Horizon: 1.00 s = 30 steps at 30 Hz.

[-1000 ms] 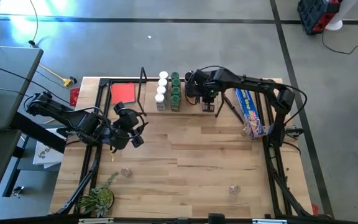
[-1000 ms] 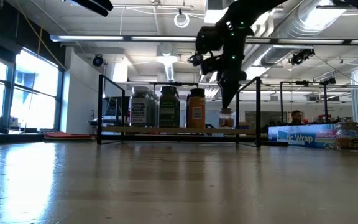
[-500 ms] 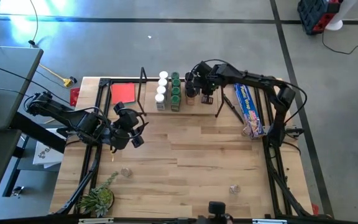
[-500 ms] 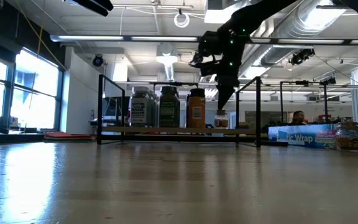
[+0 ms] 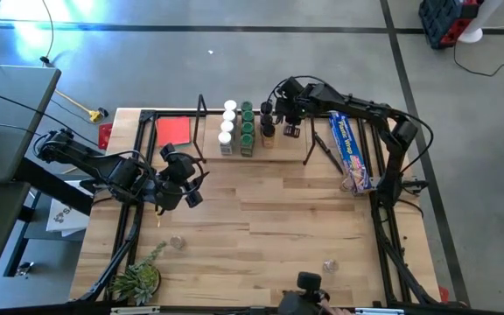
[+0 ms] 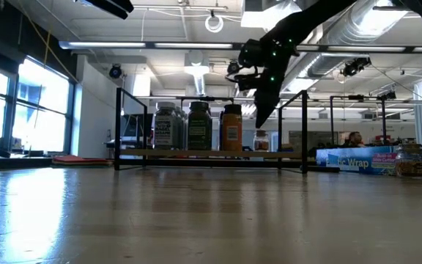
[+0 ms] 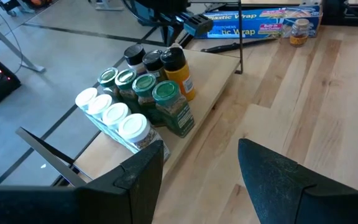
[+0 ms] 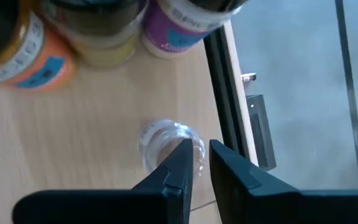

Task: Shelf spices
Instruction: Put the top left brown seasoning bottle on the shelf, then put the top right brown seasoning bottle on the shelf

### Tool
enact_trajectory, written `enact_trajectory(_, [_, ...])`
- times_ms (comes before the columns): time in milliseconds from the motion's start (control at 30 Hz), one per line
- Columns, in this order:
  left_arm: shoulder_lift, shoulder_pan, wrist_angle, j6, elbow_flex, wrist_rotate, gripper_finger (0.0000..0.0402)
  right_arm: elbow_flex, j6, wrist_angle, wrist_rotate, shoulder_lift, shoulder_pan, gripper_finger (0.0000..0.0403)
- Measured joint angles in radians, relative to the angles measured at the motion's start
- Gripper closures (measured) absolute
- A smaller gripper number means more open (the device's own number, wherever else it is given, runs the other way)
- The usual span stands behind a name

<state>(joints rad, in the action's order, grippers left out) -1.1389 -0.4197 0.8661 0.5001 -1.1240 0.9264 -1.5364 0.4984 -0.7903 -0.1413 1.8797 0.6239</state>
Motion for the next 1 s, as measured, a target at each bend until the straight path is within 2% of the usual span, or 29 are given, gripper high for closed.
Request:
enact_trajectory(167, [0.0, -0.001, -0.001, 0.006, 0.0, 0.0, 0.02, -0.028, -0.002, -0.028, -0.019, -0.019, -0.026, 0.0357])
enact_trajectory(300, [0.0, -0.008, 0.003, 0.013, 0.0, 0.0, 0.02, -0.038, -0.071, -0.06, -0.06, -0.108, -0.098, 0.0357])
enact_trajectory(400, [0.0, -0.026, 0.017, 0.014, 0.0, 0.0, 0.02, -0.019, -0.16, -0.136, -0.06, -0.207, -0.198, 0.0364])
enact_trajectory(500, [0.0, -0.043, 0.04, 0.02, 0.0, 0.017, 0.02, 0.004, -0.231, -0.258, -0.081, -0.313, -0.346, 0.0379])
enact_trajectory(600, [0.0, -0.056, 0.08, 0.021, 0.0, 0.058, 0.02, 0.043, -0.389, -0.351, -0.091, -0.413, -0.496, 0.0393])
enact_trajectory(767, [0.0, -0.06, 0.124, 0.021, 0.0, 0.122, 0.02, 0.154, -0.811, -0.455, -0.068, -0.543, -0.696, 0.04])
enact_trajectory(900, [0.0, -0.06, 0.13, 0.021, 0.0, 0.138, 0.02, 0.298, -1.127, -0.555, -0.06, -0.619, -0.773, 0.04])
enact_trajectory(1000, [0.0, -0.06, 0.13, 0.021, 0.0, 0.135, 0.02, 0.419, -1.203, -0.615, -0.008, -0.653, -0.775, 0.0396])
